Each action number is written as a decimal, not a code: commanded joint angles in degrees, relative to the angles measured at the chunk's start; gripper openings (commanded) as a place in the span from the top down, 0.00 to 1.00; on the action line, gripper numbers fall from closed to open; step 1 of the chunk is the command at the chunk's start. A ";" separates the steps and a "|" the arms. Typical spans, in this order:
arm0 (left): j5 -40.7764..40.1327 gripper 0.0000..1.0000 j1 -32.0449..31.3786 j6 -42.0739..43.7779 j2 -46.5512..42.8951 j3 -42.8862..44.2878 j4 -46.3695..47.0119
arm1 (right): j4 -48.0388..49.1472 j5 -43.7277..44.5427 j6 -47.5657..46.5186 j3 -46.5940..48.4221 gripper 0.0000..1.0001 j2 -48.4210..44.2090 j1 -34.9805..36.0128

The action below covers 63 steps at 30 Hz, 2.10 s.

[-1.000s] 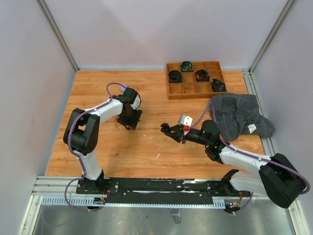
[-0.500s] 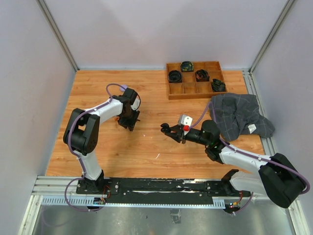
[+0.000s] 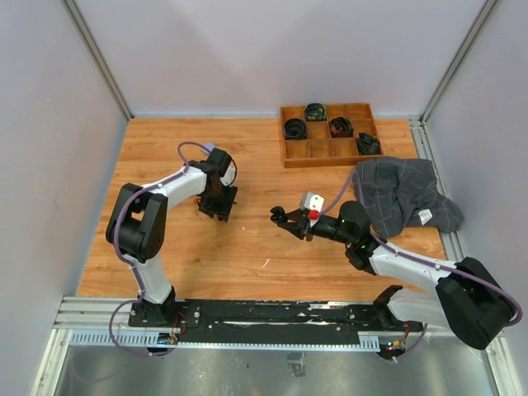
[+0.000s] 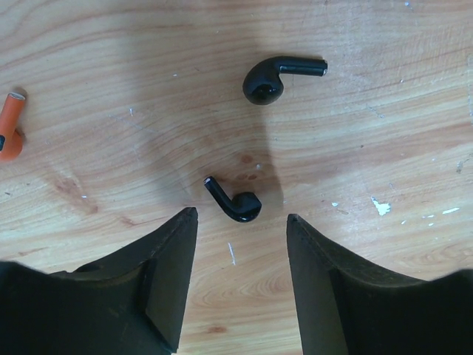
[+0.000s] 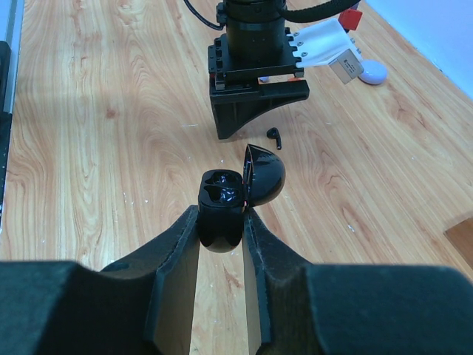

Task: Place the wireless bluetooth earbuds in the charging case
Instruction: Pick up the earbud from the center of the board.

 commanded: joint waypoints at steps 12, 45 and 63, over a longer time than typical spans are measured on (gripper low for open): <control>4.75 0.42 0.23 -4.28 3.08 2.74 2.63 | 0.03 0.14 -1.56 1.64 0.99 -0.39 1.20; 8.14 0.43 -3.29 3.09 5.43 5.55 2.96 | -0.76 0.00 -2.01 1.99 0.99 -0.05 1.30; 8.77 0.44 -4.87 2.33 2.46 2.58 1.53 | -1.23 -0.04 -2.13 2.26 0.99 0.04 1.47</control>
